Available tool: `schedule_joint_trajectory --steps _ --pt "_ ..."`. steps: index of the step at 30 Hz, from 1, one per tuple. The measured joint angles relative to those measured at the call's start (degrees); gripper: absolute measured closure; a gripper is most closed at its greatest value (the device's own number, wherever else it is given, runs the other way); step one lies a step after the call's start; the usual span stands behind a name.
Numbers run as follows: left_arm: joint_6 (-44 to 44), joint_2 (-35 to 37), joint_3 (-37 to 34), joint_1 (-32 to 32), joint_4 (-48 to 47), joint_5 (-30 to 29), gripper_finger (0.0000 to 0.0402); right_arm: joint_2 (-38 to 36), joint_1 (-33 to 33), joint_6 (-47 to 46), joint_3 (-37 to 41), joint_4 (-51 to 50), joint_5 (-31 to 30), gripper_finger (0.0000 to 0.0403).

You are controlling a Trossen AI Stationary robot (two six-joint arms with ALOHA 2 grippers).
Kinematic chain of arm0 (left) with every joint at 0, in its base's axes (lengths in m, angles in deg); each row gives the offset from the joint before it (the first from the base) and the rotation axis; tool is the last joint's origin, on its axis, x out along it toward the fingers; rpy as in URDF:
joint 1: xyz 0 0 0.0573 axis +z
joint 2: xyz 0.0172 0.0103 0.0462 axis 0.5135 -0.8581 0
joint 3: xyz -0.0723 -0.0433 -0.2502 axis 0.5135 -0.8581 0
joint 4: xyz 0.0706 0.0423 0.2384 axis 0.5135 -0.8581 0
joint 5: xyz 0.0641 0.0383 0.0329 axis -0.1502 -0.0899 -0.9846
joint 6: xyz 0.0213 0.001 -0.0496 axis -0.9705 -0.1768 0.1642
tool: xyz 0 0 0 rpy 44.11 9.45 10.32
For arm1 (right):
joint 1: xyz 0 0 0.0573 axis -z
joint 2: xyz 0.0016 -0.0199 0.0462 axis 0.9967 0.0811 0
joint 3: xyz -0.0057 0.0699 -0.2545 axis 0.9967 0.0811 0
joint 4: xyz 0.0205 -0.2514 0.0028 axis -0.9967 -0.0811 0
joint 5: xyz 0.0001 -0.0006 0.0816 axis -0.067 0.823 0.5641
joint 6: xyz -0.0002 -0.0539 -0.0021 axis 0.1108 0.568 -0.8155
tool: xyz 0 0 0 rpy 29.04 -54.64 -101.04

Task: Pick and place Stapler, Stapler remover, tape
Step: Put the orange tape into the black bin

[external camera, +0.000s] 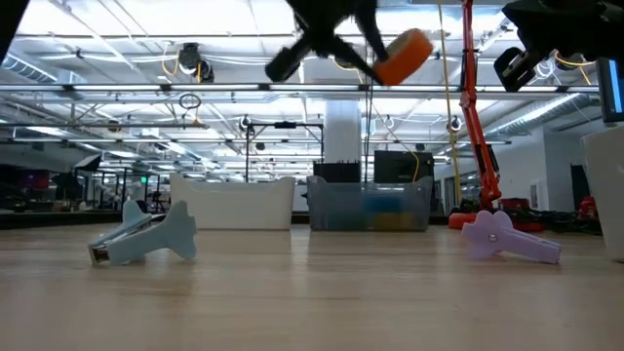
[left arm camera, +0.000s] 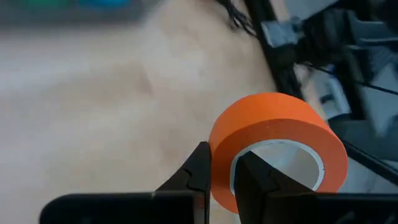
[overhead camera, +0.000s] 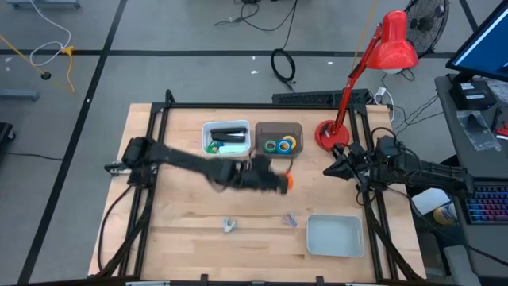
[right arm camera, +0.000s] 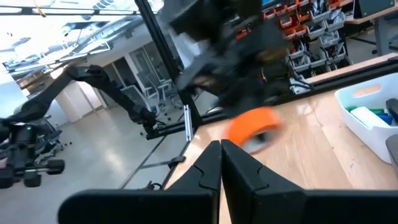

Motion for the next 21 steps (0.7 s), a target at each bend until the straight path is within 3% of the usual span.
schedule_joint_trajectory --steps 11,21 --pt "-27.38 0.6 0.0 19.38 -3.95 9.54 0.0363 0.0 0.0 0.06 0.0 -0.28 -0.52 0.0399" --pt "-46.21 0.59 0.0 28.34 -5.11 11.15 0.0363 0.0 0.02 0.41 0.0 -0.29 -0.67 0.0399"
